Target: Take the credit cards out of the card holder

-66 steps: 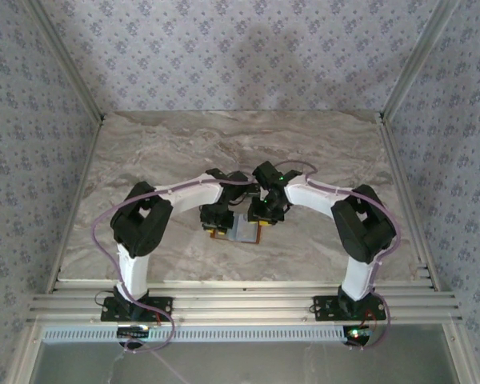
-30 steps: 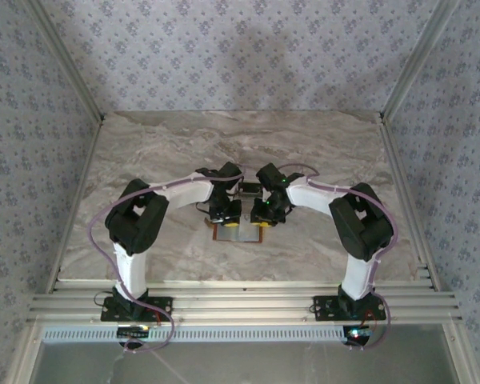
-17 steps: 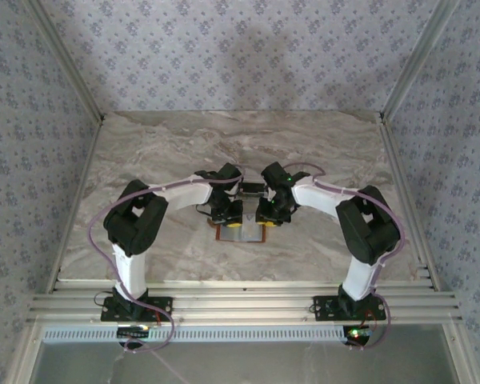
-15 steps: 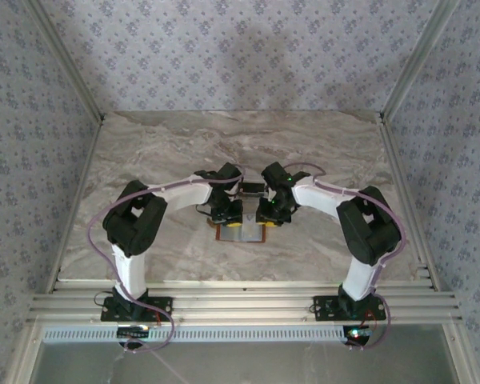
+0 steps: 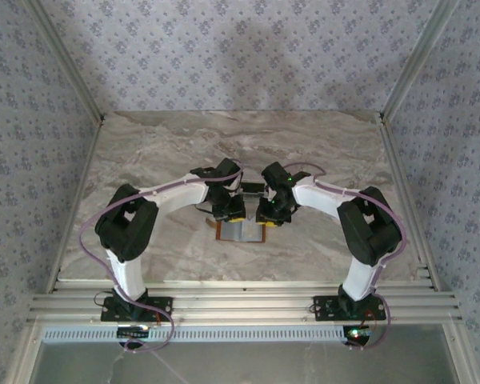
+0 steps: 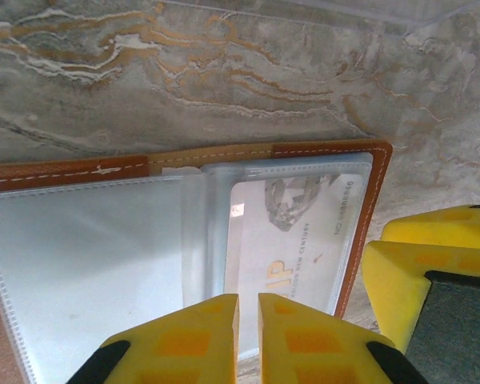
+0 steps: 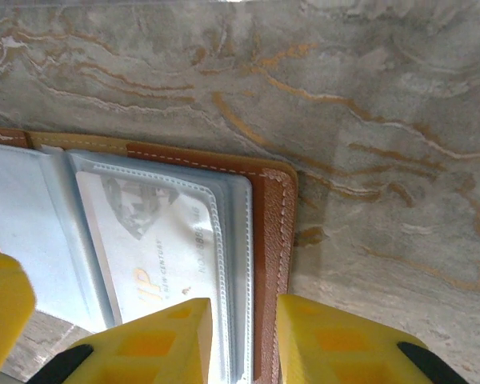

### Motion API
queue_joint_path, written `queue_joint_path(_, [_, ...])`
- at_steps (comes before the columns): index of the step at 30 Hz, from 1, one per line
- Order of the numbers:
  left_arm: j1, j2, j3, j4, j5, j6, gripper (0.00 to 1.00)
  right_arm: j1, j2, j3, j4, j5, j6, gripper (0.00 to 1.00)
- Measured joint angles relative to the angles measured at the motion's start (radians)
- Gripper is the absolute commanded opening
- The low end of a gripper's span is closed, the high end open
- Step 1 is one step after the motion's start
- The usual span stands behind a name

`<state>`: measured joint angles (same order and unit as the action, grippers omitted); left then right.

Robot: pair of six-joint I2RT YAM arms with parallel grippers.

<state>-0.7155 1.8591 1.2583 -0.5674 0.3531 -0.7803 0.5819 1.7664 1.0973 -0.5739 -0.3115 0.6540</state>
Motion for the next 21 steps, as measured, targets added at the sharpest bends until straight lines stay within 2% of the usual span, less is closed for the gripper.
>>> queue_joint_path(21, [0.0, 0.056, -0.021, 0.035, -0.001, 0.002, 0.19, 0.001, 0.045, 0.0, 0.037, -0.021, 0.0, 0.27])
